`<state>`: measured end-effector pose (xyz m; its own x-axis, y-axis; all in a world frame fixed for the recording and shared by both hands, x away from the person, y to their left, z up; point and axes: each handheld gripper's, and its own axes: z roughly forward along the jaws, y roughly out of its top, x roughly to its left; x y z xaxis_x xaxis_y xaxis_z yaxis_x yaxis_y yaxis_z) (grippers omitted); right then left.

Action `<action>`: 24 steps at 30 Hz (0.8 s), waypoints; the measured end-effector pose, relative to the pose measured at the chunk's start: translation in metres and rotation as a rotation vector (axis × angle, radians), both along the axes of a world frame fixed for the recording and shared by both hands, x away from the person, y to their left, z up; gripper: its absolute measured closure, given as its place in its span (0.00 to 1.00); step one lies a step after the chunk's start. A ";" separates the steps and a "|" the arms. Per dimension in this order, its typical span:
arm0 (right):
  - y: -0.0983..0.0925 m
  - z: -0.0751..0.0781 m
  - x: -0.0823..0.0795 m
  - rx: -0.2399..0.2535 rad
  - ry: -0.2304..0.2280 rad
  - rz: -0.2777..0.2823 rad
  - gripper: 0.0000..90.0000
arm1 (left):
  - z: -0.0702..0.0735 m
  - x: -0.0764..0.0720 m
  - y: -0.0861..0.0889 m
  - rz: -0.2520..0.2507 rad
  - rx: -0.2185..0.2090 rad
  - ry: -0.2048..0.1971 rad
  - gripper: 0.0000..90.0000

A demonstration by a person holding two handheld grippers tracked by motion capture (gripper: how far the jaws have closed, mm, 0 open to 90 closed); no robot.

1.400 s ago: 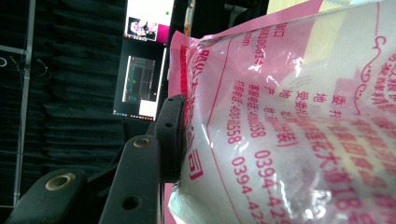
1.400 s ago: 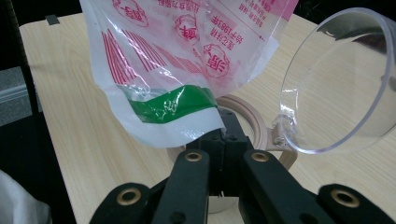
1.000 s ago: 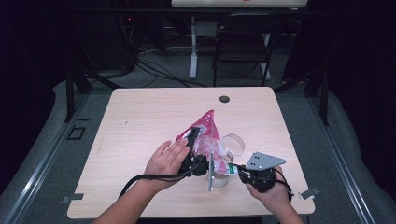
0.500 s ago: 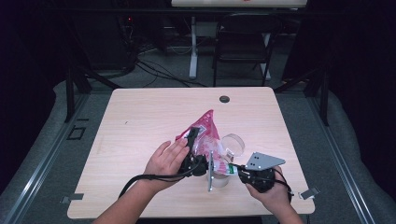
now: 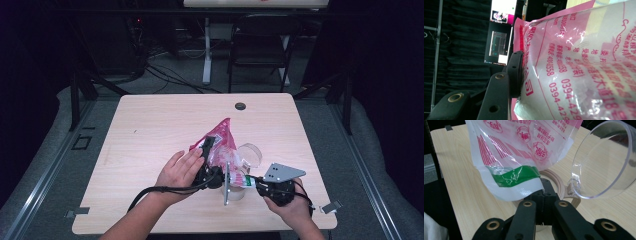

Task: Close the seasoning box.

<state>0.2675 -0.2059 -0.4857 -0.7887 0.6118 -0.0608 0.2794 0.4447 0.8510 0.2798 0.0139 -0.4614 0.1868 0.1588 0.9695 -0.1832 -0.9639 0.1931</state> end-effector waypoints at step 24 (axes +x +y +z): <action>0.004 0.003 -0.002 -0.010 -0.019 0.003 1.00 | -0.004 0.004 0.010 0.039 -0.025 0.045 0.70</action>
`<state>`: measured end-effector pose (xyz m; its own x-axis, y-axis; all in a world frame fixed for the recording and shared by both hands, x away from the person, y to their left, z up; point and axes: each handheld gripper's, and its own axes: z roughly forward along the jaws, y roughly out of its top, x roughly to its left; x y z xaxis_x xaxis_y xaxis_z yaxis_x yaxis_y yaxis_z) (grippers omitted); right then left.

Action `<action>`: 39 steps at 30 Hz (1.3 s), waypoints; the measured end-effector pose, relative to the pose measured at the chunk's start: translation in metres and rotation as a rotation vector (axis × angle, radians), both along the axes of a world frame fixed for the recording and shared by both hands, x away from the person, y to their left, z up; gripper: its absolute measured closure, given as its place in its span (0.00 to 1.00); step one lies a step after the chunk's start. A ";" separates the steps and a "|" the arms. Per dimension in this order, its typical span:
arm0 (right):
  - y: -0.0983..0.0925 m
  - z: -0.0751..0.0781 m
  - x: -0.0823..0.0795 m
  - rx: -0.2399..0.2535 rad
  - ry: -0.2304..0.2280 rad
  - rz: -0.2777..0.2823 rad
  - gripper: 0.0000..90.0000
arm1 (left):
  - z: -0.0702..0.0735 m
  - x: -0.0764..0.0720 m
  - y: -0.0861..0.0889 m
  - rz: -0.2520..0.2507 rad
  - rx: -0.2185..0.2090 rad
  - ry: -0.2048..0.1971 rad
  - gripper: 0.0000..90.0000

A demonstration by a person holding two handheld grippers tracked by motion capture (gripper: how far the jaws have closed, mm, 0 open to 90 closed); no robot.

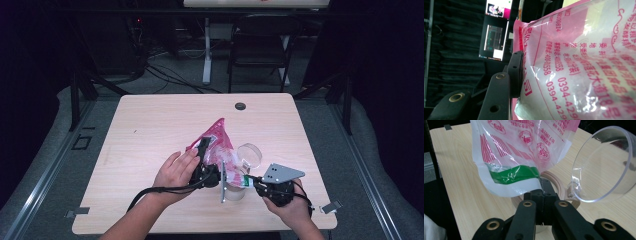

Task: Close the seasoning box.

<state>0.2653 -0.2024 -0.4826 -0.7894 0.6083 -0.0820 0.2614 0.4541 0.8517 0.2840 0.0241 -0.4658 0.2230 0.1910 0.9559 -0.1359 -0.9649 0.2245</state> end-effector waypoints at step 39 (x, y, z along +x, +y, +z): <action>0.012 0.016 0.002 0.024 -0.037 0.030 1.00 | -0.017 0.001 0.024 0.063 -0.118 0.142 0.72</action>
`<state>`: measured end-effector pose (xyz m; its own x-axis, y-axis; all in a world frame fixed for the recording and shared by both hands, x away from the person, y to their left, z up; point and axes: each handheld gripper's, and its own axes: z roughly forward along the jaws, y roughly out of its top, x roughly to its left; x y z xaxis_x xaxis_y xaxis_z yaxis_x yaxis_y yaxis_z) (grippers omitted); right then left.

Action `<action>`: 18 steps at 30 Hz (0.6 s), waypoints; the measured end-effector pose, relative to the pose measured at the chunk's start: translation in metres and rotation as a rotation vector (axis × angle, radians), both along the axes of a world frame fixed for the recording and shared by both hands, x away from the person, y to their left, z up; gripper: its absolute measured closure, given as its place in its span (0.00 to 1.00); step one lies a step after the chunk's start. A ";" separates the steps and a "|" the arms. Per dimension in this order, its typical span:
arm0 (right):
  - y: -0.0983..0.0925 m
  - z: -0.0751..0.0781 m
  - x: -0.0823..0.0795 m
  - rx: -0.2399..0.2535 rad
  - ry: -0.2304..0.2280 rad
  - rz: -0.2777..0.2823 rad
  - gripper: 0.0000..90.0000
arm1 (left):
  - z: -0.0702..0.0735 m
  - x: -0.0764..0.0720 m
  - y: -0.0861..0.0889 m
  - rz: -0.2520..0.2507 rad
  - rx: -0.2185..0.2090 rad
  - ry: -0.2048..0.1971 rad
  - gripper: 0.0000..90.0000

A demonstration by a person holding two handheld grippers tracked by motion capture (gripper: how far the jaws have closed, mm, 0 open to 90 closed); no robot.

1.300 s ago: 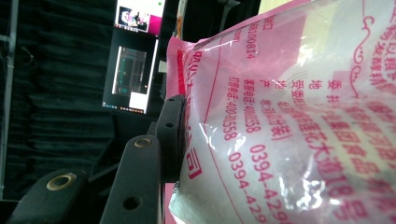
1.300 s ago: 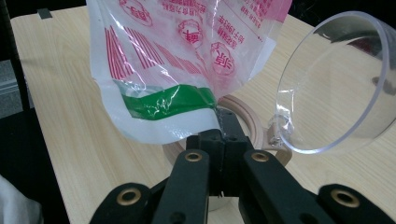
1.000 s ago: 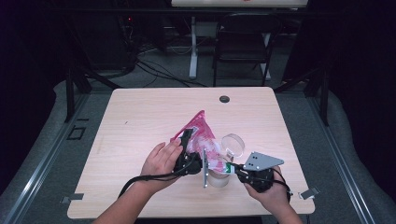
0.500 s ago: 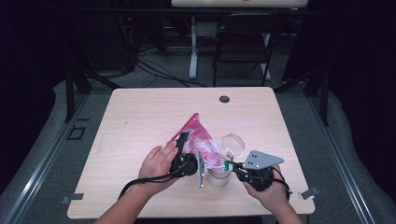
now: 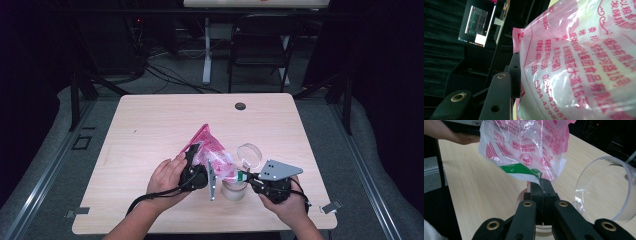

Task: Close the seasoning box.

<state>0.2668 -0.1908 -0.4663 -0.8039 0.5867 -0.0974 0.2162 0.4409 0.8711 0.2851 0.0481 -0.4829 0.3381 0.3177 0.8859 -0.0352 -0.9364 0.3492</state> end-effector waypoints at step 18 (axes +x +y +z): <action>0.008 0.001 0.003 0.012 0.000 0.013 1.00 | -0.011 0.002 0.010 0.025 -0.086 0.081 0.73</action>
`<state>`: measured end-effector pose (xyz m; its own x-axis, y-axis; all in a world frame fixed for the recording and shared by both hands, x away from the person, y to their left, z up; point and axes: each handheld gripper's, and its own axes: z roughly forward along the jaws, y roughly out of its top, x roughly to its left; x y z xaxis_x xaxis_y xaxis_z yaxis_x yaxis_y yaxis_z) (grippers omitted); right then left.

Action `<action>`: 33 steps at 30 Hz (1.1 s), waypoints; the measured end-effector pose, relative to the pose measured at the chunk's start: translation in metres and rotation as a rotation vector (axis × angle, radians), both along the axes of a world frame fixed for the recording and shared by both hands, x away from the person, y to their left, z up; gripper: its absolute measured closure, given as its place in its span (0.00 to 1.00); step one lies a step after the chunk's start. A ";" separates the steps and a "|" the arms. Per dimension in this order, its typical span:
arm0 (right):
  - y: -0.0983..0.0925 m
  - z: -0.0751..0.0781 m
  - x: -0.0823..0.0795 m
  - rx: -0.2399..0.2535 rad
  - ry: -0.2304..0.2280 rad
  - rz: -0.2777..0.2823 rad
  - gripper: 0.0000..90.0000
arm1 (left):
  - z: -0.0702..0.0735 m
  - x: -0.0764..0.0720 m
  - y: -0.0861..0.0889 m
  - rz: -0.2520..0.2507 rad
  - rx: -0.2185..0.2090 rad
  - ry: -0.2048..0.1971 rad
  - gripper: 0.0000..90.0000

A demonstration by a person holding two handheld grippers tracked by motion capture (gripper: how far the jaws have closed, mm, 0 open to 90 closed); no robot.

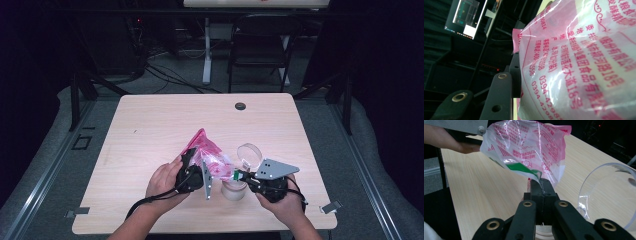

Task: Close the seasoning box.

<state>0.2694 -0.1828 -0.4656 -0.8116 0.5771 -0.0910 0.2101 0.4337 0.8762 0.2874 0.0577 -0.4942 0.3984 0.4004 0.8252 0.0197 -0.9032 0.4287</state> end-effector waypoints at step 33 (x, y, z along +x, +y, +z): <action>0.007 0.000 0.000 -0.001 0.000 0.017 1.00 | -0.026 0.005 0.011 0.023 -0.277 0.212 0.74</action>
<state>0.2689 -0.1756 -0.4656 -0.8214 0.5629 -0.0916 0.2027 0.4382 0.8757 0.2922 0.0682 -0.5198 0.5378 0.6081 0.5839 0.1535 -0.7517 0.6414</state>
